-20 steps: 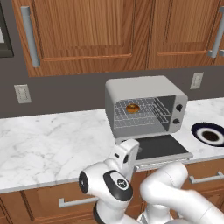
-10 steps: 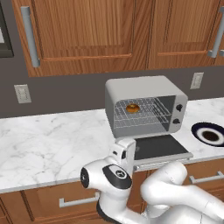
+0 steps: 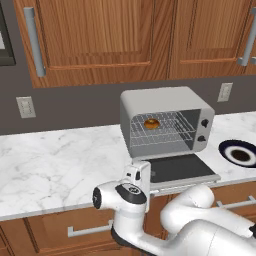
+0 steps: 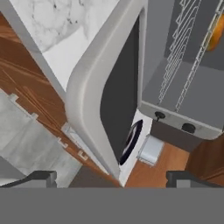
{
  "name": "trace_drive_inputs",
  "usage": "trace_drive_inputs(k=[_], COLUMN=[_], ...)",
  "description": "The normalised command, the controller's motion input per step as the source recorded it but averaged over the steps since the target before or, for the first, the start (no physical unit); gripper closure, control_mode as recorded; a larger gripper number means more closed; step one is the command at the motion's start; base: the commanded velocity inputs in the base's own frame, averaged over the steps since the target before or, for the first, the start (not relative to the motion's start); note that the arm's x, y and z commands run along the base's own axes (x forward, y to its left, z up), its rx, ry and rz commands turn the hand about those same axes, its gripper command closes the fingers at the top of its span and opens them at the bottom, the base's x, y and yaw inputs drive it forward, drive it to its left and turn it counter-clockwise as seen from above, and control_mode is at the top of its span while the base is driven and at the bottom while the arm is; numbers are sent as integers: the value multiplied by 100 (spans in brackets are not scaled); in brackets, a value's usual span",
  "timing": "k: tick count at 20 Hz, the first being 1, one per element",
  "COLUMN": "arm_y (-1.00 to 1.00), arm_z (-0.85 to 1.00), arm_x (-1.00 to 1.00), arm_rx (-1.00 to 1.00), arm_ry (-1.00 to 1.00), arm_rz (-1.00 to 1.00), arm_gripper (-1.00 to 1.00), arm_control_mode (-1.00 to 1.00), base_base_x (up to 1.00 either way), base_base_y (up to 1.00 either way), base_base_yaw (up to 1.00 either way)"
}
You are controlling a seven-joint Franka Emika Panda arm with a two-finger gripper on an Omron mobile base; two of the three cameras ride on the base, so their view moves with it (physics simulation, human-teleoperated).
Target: Pick up the bagel from the plate, place it on the toaster oven rack, close the door, and set the timer.
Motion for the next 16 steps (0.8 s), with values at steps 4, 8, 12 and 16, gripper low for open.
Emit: trace_drive_inputs(k=[4,8,12,16], arm_y=[3,0,0,0], arm_z=[-32,-29,-29,-24], arm_x=[27,25,24,28], arm_rx=[-2,-1,-3,-1], arm_ry=[1,0,0,0], arm_rz=[0,0,0,0], arm_gripper=[-100,-100,-100,-100], arm_control_mode=[-100,-100,-100,-100], base_base_x=[0,0,0,0], base_base_y=[0,0,0,0], base_base_yaw=[0,0,0,0])
